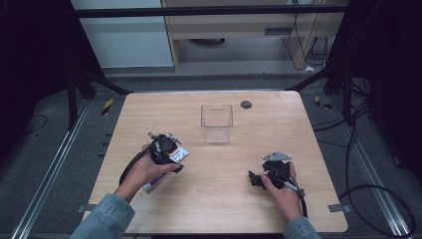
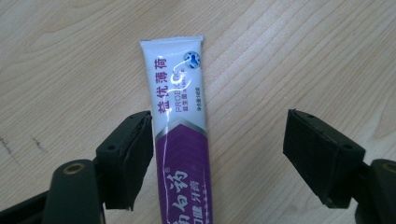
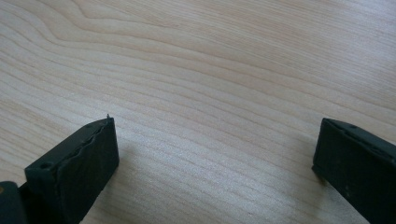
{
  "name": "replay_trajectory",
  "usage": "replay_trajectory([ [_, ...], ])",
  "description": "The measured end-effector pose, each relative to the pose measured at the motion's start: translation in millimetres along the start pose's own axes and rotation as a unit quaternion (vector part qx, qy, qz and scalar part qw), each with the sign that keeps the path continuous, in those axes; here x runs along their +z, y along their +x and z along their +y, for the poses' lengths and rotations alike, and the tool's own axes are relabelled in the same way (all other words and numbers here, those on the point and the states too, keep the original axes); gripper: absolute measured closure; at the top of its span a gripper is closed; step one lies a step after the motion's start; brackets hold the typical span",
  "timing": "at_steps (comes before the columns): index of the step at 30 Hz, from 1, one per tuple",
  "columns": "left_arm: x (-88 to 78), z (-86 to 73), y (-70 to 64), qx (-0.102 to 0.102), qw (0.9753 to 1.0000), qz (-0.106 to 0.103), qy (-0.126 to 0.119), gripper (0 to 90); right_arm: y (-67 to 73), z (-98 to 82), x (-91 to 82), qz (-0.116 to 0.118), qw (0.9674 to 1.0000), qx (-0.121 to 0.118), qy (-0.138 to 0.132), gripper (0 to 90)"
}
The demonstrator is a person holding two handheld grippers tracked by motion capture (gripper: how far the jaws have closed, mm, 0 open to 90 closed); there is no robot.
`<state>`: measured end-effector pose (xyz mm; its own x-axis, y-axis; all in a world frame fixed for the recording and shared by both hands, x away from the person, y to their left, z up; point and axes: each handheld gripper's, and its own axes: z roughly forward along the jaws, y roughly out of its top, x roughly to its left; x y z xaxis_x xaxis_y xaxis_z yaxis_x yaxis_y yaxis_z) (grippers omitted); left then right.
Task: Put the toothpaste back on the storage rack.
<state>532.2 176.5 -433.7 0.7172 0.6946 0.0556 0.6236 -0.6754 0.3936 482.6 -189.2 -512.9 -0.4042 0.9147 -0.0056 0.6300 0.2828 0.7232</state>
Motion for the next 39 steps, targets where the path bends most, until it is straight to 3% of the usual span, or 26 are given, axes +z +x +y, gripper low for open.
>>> replay_trajectory([
  [12, 11.9, 2.2, 5.2, -0.005, 0.9998, 0.000, 0.017, 31.6, 0.0, 0.0, 0.0, 0.000, 1.0000, 0.000, 0.000, 0.4],
  [21, 26.1, 2.8, 17.8, -0.020, 0.9991, 0.003, 0.037, 37.7, 0.0, 0.0, -0.1, 0.000, 1.0000, 0.000, 0.000, 0.4],
  [39, 37.9, 0.5, 24.2, -0.031, 0.9987, -0.002, 0.041, 52.4, 0.0, 0.0, 0.0, 0.000, 1.0000, 0.000, 0.000, 0.4],
])
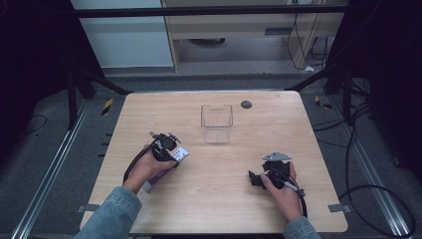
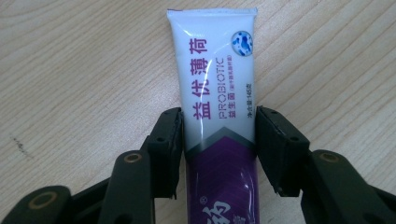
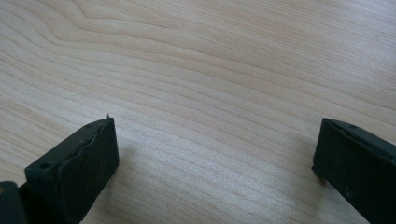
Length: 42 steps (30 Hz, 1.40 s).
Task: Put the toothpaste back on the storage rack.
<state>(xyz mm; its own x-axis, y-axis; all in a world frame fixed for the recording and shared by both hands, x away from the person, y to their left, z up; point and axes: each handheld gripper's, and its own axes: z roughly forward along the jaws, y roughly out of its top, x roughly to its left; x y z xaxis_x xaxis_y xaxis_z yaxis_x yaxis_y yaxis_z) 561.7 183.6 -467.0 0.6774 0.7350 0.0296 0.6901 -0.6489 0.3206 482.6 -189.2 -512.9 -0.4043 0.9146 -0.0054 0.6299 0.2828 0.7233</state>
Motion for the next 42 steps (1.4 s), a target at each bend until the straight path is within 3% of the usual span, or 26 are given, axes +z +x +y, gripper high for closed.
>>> replay_trajectory([
  [10, -0.2, 0.8, -1.0, 0.000, 1.0000, 0.002, 0.001, 56.2, 0.0, 0.0, 0.0, 0.000, 1.0000, 0.000, 0.000, 0.4],
  [19, -2.0, 0.2, -9.6, 0.020, 0.9996, 0.019, -0.001, 64.6, 0.0, 0.0, 0.0, 0.000, 1.0000, 0.000, 0.000, 0.4],
  [30, -10.2, -6.1, -5.3, 0.007, 0.9997, -0.007, -0.020, 78.2, 0.0, 0.0, 0.0, 0.000, 1.0000, 0.000, 0.000, 0.4],
  [34, -16.8, -10.1, -3.8, -0.003, 0.9991, -0.011, -0.040, 79.0, 0.0, 0.0, 0.0, 0.000, 1.0000, 0.000, 0.000, 0.4],
  [35, -24.7, -11.9, -4.2, -0.005, 0.9982, -0.016, -0.058, 79.0, 0.0, 0.0, 0.0, 0.000, 1.0000, 0.000, 0.000, 0.4],
  [42, -56.0, -8.4, -6.8, -0.001, 0.9942, -0.006, -0.107, 79.1, 0.0, 0.0, 0.0, 0.000, 1.0000, 0.000, 0.000, 0.4],
])
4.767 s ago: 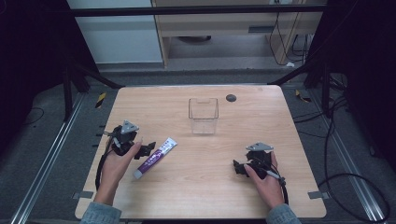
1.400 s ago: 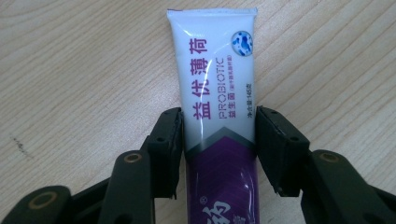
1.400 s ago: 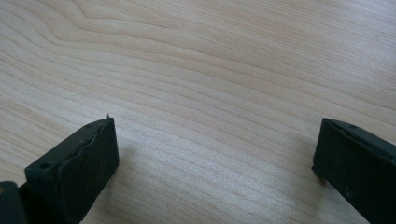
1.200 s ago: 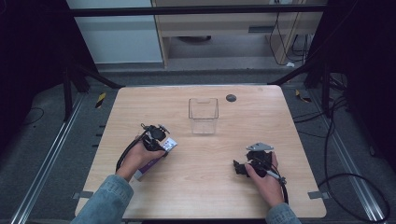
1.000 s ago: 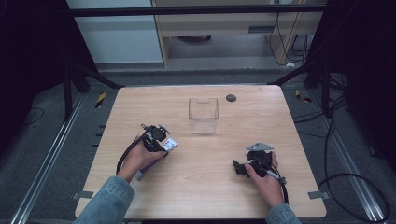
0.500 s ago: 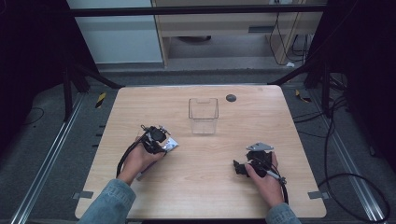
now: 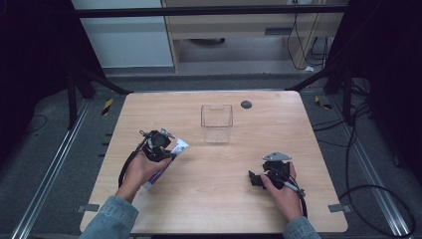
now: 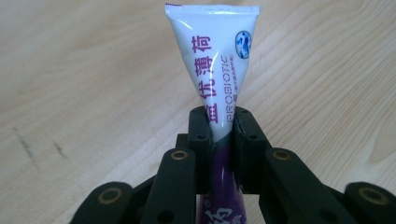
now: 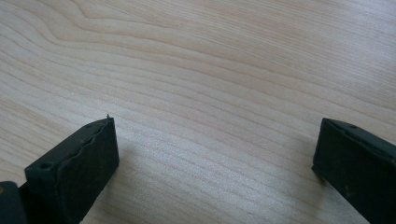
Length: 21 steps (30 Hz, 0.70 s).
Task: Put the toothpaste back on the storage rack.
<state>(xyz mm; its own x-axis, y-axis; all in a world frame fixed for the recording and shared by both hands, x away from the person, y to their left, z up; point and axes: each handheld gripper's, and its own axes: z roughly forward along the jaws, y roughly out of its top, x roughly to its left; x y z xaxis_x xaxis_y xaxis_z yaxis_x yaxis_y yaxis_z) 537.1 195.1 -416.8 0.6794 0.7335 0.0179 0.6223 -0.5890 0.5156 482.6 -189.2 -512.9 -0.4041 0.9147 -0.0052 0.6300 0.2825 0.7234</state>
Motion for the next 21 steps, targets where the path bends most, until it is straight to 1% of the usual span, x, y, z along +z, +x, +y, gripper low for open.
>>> replay_trajectory([
  [1, -6.1, 4.3, 0.6, -0.003, 1.0000, 0.001, -0.009, 79.1, 0.0, 0.0, 0.0, 0.000, 1.0000, 0.000, 0.000, 0.4],
  [2, -9.2, 7.0, 1.3, 0.000, 0.9999, 0.004, -0.012, 79.1, -0.1, 0.0, 0.0, 0.000, 1.0000, 0.000, 0.000, 0.4],
  [6, -18.0, 18.7, 3.1, 0.001, 0.9996, 0.011, -0.025, 79.1, 0.0, 0.0, 0.0, 0.000, 1.0000, 0.000, 0.000, 0.4],
  [8, -20.5, 23.9, 4.1, -0.002, 0.9994, 0.012, -0.033, 79.1, -0.1, 0.0, 0.0, 0.000, 1.0000, 0.000, 0.000, 0.4],
  [11, -22.2, 30.4, 4.6, -0.004, 0.9991, 0.012, -0.040, 79.1, 0.0, 0.0, 0.0, 0.000, 1.0000, 0.000, 0.000, 0.4],
  [13, -23.1, 33.5, 4.6, -0.001, 0.9991, 0.013, -0.040, 79.1, -0.1, 0.0, 0.0, 0.000, 1.0000, 0.000, 0.000, 0.4],
  [15, -23.8, 35.4, 3.6, -0.004, 0.9988, 0.013, -0.046, 79.1, 0.0, 0.0, 0.0, 0.000, 1.0000, 0.000, 0.000, 0.4],
  [17, -24.6, 37.3, 2.7, -0.005, 0.9987, 0.009, -0.050, 79.1, 0.0, 0.0, 0.0, 0.000, 1.0000, 0.000, 0.000, 0.4],
  [19, -26.3, 39.9, 1.2, -0.003, 0.9986, 0.005, -0.052, 79.1, 0.0, 0.0, 0.0, 0.000, 1.0000, 0.000, 0.000, 0.4],
  [21, -28.8, 43.1, -1.1, 0.001, 0.9985, 0.009, -0.055, 79.1, 0.0, 0.0, 0.0, 0.000, 1.0000, 0.000, 0.000, 0.4],
])
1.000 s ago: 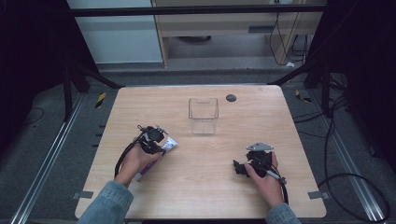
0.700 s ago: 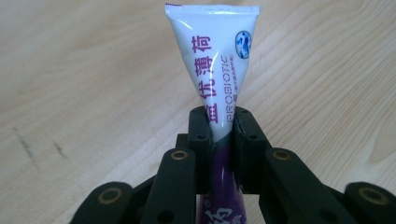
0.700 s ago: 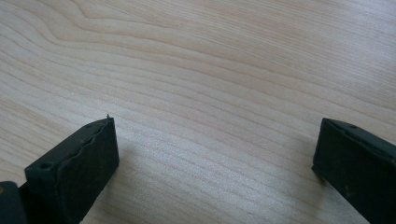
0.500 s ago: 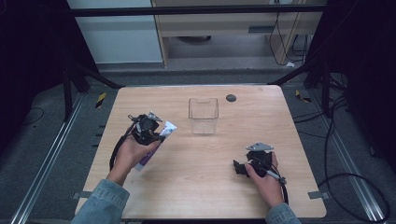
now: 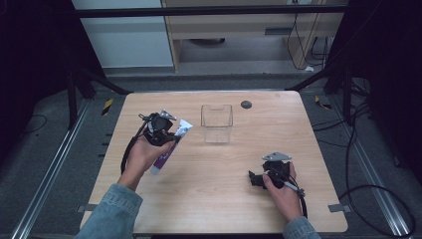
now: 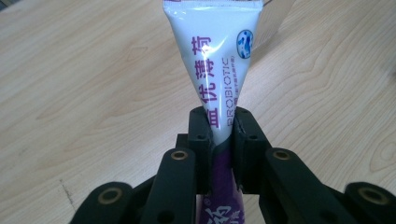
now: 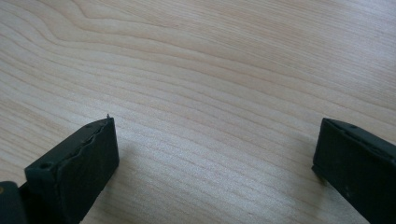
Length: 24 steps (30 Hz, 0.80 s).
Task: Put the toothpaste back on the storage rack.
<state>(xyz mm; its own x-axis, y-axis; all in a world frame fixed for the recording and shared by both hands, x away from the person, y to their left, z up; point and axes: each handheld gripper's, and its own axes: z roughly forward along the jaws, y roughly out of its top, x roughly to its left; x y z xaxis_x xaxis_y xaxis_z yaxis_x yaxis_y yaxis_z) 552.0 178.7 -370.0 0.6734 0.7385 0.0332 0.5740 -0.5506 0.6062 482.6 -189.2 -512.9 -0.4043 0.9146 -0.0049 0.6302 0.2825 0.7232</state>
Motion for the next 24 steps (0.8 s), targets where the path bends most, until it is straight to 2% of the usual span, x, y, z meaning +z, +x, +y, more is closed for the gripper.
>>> replay_trajectory([
  [8, -3.3, 11.8, -1.7, -0.001, 0.9999, -0.008, -0.015, 79.2, -0.4, 0.1, -0.1, 0.001, 1.0000, -0.002, 0.001, 0.4],
  [17, -5.6, 34.9, -11.5, 0.006, 0.9995, -0.008, -0.031, 79.2, -0.7, -0.1, -0.1, 0.003, 1.0000, -0.004, 0.000, 0.4],
  [20, -6.7, 39.9, -12.5, 0.012, 0.9994, -0.009, -0.031, 79.2, -0.6, -0.1, -0.2, 0.003, 1.0000, -0.003, 0.001, 0.4],
  [24, -7.4, 47.1, -12.9, 0.010, 0.9992, -0.010, -0.039, 79.2, -0.6, -0.1, -0.2, 0.003, 1.0000, -0.003, 0.001, 0.4],
])
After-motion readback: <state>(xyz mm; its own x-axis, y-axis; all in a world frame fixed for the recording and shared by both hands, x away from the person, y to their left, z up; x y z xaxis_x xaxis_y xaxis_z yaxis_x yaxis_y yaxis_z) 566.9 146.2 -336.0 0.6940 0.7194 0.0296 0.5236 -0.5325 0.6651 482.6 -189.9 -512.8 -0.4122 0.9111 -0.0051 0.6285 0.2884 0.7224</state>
